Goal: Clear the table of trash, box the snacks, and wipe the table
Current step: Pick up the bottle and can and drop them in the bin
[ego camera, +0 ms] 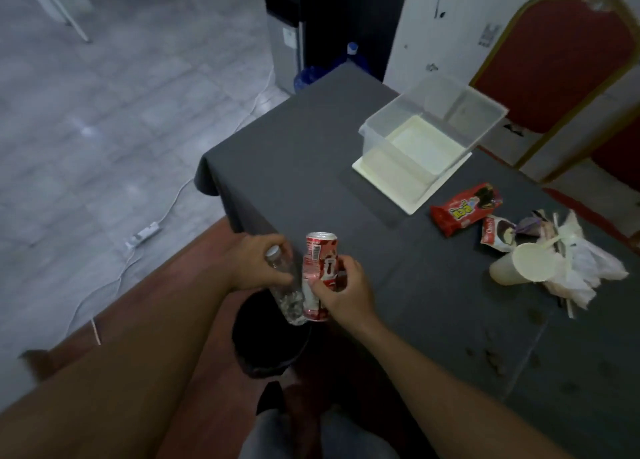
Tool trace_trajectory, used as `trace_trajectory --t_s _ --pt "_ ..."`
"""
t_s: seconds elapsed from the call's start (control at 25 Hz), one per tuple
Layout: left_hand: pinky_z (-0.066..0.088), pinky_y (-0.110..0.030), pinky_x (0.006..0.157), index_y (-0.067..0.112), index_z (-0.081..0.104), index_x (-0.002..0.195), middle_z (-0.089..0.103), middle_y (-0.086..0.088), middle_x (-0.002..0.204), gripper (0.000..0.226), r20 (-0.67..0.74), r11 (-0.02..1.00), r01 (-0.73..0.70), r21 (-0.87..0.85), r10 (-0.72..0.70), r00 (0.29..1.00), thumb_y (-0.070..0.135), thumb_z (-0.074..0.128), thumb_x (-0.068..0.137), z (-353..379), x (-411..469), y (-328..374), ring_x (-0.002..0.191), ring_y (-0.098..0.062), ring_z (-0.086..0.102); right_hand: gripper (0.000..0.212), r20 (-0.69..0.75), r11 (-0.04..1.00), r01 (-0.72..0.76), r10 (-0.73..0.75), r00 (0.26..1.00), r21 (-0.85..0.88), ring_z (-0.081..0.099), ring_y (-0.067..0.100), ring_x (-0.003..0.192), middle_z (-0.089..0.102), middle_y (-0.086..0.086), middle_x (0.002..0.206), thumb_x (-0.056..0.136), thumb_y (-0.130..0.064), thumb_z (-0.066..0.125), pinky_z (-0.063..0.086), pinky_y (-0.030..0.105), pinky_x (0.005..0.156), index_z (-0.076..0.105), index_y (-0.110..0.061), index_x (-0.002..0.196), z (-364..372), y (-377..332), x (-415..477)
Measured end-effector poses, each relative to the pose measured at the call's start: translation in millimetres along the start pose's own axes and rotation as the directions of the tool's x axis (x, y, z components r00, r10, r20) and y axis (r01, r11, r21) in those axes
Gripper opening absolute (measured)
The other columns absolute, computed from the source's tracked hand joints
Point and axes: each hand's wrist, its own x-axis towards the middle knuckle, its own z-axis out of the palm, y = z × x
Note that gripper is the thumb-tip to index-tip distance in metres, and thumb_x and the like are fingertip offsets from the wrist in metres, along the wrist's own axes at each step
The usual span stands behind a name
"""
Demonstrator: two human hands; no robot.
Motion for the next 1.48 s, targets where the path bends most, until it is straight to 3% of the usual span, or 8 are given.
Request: trace_trajectory --t_s 0.2,0.32,0.4,0.6,0.84,1.04,1.24,1.48 --pt "0.051 -0.027 0.078 0.035 0.066 0.094 0.068 0.015 0.091 0.027 0.078 0.981 0.104 -0.165 -0.092 0.993 0.035 0.079 0.07 77 3 -127 0.085 0.004 0.061 0.052 0.189 0.997 -0.006 0.019 0.982 -0.073 0.066 0.001 0.096 0.066 -0.015 0.109 0.077 -0.06 0.072 0.056 0.023 0.081 0.059 -0.036 0.12 91 49 -5" --pt "0.049 -0.029 0.087 0.031 0.067 0.11 0.061 0.001 0.108 0.042 0.041 0.954 0.22 -0.204 -0.216 0.975 0.049 0.072 0.073 150 19 -201 0.099 -0.014 0.06 0.065 0.129 0.964 -0.223 0.242 0.962 -0.142 0.063 0.004 0.101 0.06 -0.013 0.113 0.075 -0.081 0.061 0.058 0.034 0.086 0.056 -0.039 0.124 156 114 6" --pt "0.046 -0.029 0.091 0.022 0.062 0.122 0.051 -0.008 0.119 0.044 0.041 0.918 0.327 -0.223 -0.326 0.945 0.038 0.07 0.082 199 33 -238 0.108 -0.024 0.057 0.079 0.085 0.88 -0.453 0.467 0.88 -0.142 0.064 0.015 0.103 0.056 -0.007 0.116 0.067 -0.089 0.056 0.062 0.043 0.077 0.053 -0.04 0.129 195 161 19" --pt "0.045 -0.04 0.101 0.016 0.043 0.14 0.042 -0.013 0.136 0.046 0.168 0.863 0.457 -0.218 -0.428 0.888 0.027 0.049 0.096 324 73 -314 0.12 -0.033 0.05 0.074 0.21 0.541 -0.84 0.817 0.537 0.043 0.07 0.023 0.095 0.061 0.008 0.125 0.089 -0.068 0.055 0.054 0.026 0.048 0.039 -0.023 0.146 265 259 64" --pt "0.041 -0.042 0.105 0.014 0.031 0.148 0.035 -0.016 0.142 0.052 0.264 0.874 0.474 -0.106 -0.434 0.861 0.021 0.042 0.097 433 104 -380 0.125 -0.038 0.046 0.055 0.306 0.418 -0.902 0.849 0.431 0.111 0.068 0.026 0.101 0.063 0.01 0.124 0.095 -0.047 0.057 0.058 0.033 0.061 0.044 -0.02 0.142 325 359 102" --pt "0.041 -0.051 0.106 0.018 0.031 0.146 0.036 -0.017 0.142 0.058 0.322 0.905 0.421 0.063 -0.418 0.849 0.011 0.045 0.09 481 111 -424 0.126 -0.041 0.045 0.05 0.363 0.309 -0.911 0.844 0.395 0.272 0.063 0.03 0.11 0.059 0.016 0.134 0.097 -0.038 0.064 0.06 0.041 0.064 0.051 -0.014 0.138 358 404 122" --pt "0.03 -0.041 0.116 0.016 0.025 0.152 0.021 -0.016 0.158 0.063 0.388 0.94 0.342 -0.008 -0.312 0.867 0.005 0.043 0.092 490 115 -423 0.142 -0.037 0.031 0.052 0.374 0.216 -0.872 0.838 0.396 0.44 0.05 0.034 0.131 0.045 0.02 0.149 0.103 -0.029 0.055 0.049 0.042 0.099 0.041 -0.009 0.149 360 410 126" --pt "0.04 -0.036 0.107 0.018 0.034 0.147 0.043 -0.013 0.145 0.055 0.335 0.955 0.292 -0.058 -0.257 0.906 0.014 0.044 0.094 436 102 -379 0.132 -0.032 0.044 0.043 0.208 0.451 -0.83 0.823 0.529 0.328 0.062 0.028 0.107 0.058 0.016 0.131 0.105 -0.02 0.049 0.055 0.037 0.084 0.045 -0.008 0.146 325 364 108"
